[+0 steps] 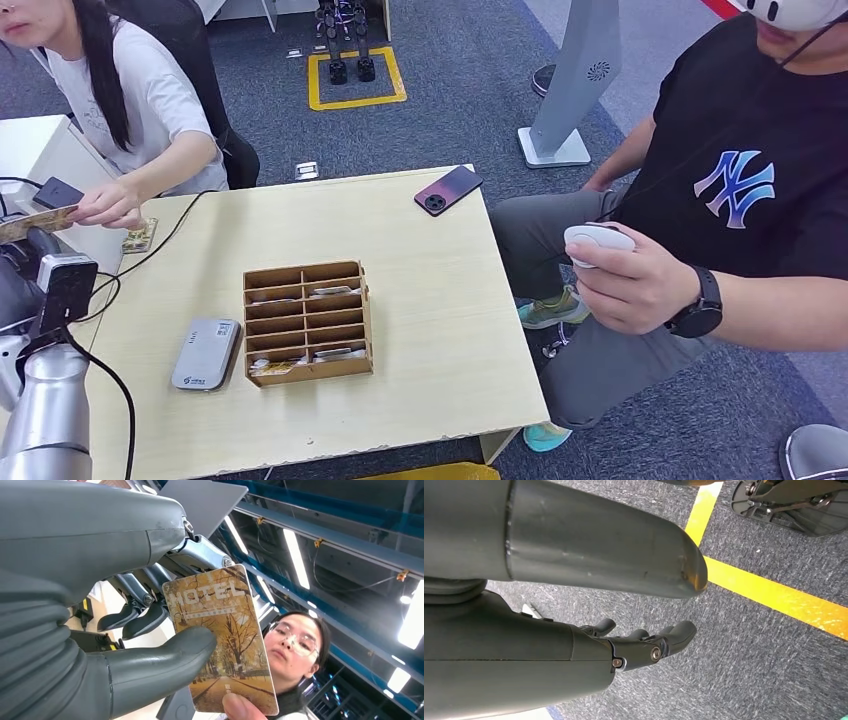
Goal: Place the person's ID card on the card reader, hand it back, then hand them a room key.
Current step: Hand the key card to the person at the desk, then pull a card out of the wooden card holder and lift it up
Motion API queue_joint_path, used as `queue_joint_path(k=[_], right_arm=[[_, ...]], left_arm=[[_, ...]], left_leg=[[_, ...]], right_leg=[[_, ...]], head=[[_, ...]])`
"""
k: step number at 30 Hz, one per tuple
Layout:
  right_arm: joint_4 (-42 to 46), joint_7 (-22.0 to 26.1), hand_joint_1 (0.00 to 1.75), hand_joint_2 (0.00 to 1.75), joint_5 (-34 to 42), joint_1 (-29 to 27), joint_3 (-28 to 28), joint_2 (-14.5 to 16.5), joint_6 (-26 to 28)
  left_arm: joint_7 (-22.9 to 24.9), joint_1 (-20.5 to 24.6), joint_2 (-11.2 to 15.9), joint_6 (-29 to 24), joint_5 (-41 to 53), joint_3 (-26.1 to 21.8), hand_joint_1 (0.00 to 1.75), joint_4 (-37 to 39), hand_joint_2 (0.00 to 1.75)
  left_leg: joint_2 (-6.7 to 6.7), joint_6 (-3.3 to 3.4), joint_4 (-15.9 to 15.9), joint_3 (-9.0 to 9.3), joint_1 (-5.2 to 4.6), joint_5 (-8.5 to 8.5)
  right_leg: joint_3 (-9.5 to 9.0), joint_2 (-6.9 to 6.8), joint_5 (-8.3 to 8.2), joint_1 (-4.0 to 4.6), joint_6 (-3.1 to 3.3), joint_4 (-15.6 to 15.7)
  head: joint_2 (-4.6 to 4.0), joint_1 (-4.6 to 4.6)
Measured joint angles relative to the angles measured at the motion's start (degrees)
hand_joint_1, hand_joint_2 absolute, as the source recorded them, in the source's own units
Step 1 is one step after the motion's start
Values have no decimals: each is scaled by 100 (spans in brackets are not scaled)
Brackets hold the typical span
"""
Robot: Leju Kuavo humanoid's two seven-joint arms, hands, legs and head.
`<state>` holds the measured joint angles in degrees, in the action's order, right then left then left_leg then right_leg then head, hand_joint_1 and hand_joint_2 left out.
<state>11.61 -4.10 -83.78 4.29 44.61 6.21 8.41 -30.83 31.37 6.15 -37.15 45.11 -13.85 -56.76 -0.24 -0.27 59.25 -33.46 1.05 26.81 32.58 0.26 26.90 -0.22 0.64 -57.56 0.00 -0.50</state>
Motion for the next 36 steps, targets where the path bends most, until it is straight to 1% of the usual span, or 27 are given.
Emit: queue_joint_path(k=[1, 6, 13, 20, 22, 24, 26, 28, 30, 32, 34, 36], right_arm=[[0, 3, 0, 0, -1, 0, 0, 1, -1], [0, 6, 0, 0, -7, 1, 0, 2, -16], [0, 6, 0, 0, -9, 2, 0, 2, -16], [0, 6, 0, 0, -8, 2, 0, 2, -13], [0, 6, 0, 0, -3, 2, 0, 2, -9], [0, 11, 0, 0, 11, 3, 3, 2, -1], [0, 21, 0, 0, 41, 2, 14, 2, 11], [0, 26, 0, 0, 93, -1, 41, 2, 24], [0, 25, 0, 0, 127, -8, 86, 2, 33], [0, 24, 0, 0, 129, -14, 124, 2, 37], [0, 25, 0, 0, 129, -14, 144, 2, 38], [0, 22, 0, 0, 129, -13, 159, 2, 40]], left_arm=[[-21, -2, -1, 12, -7, 3, 0, 19, 175], [-125, -18, -2, 131, -112, 20, 0, 74, 175], [-125, -22, -3, 210, -135, 27, 0, 80, 175], [-42, -22, -13, 425, -215, 32, 0, 132, 175], [-13, -27, -22, 546, -262, 43, 0, 137, 175], [-56, -94, -33, 817, -322, 107, 0, 100, 175], [-181, -316, -35, 1149, -327, 263, 0, -90, 175], [-286, -707, -22, 1306, -212, 473, 0, -462, 175], [-316, -1133, -3, 1303, -96, 674, 0, -880, 175], [-308, -1453, 16, 1294, -55, 827, 0, -1212, 175], [-300, -1650, 42, 1293, -45, 922, 0, -1439, 175], [-298, -1754, 65, 1296, -42, 982, 0, -1597, 175]], left_leg=[[0, 0, 0, 0, 0, 0], [0, 0, 0, -1, 0, 0], [0, 0, 0, -1, 0, 0], [0, 0, 0, -1, 0, 0], [0, 0, 0, -1, 0, 0], [0, 0, 0, -1, -1, 0], [4, 0, 0, -2, -2, 1], [15, 0, -1, -1, -2, 5], [24, 0, 0, -2, -2, 9], [23, 1, 0, -5, -2, 11], [21, 2, 0, -7, -1, 11], [21, 2, -1, -8, -1, 11]], right_leg=[[0, 0, 0, 0, 0, 0], [1, 0, 0, 0, 0, 0], [1, 0, 0, 0, 0, 0], [2, 0, 0, 0, 0, 0], [1, 0, 0, 0, 0, 0], [1, 0, 0, -1, 0, 0], [0, 5, 0, -2, 0, 0], [3, 18, 0, -2, 0, 0], [8, 26, 1, -2, -1, 1], [12, 24, 3, -2, -2, 1], [13, 22, 4, -2, -3, 1], [13, 20, 3, -1, -3, 1]], head=[[0, 0], [0, -1], [0, -1], [0, 0], [0, 0], [0, 0], [0, 0], [0, 0], [0, 0], [0, 0], [0, 0], [0, 0]])
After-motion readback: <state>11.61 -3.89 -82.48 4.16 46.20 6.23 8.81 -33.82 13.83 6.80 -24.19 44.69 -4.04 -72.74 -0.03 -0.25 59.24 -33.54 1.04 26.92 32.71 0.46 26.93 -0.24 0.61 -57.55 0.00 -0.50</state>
